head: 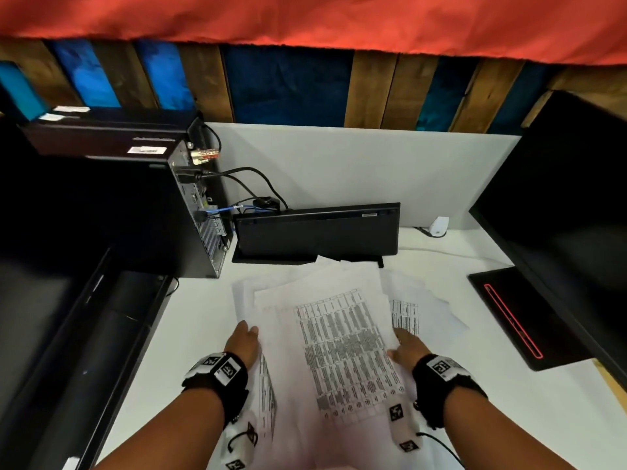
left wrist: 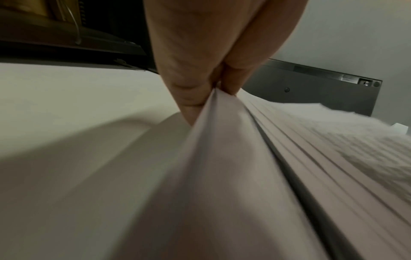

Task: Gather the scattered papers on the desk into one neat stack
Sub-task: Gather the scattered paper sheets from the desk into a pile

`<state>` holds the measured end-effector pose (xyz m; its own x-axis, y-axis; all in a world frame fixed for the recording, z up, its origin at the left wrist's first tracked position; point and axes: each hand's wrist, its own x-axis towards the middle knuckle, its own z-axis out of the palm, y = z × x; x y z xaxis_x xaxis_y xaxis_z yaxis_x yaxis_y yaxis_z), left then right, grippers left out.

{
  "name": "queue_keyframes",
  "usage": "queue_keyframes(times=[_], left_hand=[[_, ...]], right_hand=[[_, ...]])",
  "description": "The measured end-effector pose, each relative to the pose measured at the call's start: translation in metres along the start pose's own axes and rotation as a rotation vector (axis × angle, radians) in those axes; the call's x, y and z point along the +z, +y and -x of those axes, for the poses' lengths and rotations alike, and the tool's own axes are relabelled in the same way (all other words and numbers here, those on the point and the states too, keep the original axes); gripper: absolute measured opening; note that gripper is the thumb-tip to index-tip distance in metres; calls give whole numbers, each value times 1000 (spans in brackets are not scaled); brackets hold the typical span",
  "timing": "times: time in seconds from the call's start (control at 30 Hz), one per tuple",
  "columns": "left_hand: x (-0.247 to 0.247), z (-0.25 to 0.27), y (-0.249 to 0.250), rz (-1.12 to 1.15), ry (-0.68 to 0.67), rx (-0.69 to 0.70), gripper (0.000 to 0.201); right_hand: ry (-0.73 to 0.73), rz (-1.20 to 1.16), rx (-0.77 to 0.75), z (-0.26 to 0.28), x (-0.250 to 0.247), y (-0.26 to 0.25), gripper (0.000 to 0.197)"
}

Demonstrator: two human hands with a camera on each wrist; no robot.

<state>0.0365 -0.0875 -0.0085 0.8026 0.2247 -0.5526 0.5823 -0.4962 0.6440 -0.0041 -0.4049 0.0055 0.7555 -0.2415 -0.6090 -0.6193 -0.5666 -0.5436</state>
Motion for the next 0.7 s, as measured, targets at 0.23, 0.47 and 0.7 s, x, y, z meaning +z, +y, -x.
queue_keyframes(times=[0.23,0.47,0.7], left_hand=[[15,4,-9,378,32,97,85],[18,-3,-23,278,-95,65,101],[3,-16,-52,214,-157,25,86]], right_hand=[[139,-158,27,3,30,-22,31],[70,-140,56,10,41,-35,50],[-105,-19,-57,12,50,-39,64]])
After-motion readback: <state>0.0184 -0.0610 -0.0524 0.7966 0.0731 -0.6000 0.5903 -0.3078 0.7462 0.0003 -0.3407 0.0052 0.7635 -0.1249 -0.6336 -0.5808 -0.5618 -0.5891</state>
